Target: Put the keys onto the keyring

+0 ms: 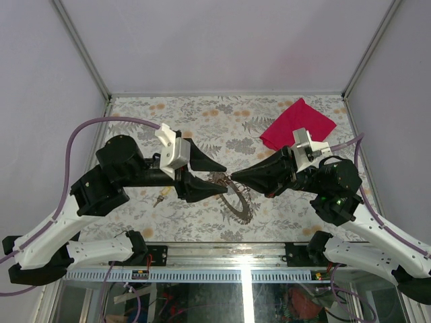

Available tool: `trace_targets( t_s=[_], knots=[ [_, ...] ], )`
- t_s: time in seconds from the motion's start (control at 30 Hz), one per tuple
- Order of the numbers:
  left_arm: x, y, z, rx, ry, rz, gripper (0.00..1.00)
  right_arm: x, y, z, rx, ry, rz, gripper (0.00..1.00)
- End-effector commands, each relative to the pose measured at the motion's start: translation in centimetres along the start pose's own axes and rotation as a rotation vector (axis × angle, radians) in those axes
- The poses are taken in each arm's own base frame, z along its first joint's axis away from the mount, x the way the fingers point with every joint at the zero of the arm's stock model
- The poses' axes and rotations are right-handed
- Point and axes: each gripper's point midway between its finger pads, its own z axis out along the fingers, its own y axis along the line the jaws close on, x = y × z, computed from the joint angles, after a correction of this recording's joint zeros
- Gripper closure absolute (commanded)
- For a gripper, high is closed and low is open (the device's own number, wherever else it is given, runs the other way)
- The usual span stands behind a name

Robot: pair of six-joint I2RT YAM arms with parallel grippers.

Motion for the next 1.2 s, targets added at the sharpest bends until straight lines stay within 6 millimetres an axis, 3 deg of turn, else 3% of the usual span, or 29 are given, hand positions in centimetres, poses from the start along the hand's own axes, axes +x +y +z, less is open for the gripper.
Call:
trace_targets(
  t_s=[0.0,0.43,0.63,0.73,0.93,1.17],
  knots=[
    [-0.8,0.7,0.3,-0.035,-0.045,0.016,0.54,-3.5,1.4,0.3,-0.046,-0.099,-0.076,1.0],
    [-0.7,1.1,0.5,-0.058,-0.054,0.0,0.77,-2.7,0.5,0.2,-0.009,-0.085,-0.082,1.0],
    [-0.6,1.6,0.5,-0.083,-0.051,-0.007,1.0,-2.2,0.1,0.0,0.012,-0.072,-0.089,1.0],
    [-0.3,1.8,0.4,-0.1,-0.032,-0.019,1.0,-2.1,0.0,0.0,0.017,-0.061,-0.101,1.0],
    [1.7,2.2,0.1,-0.114,0.107,-0.04,1.0,-1.7,-0.2,-0.7,0.053,0.055,-0.164,0.73],
    [5.8,3.0,-0.8,-0.163,0.358,-0.104,1.0,0.1,-1.1,-1.6,0.104,0.23,-0.181,0.65]
  ],
)
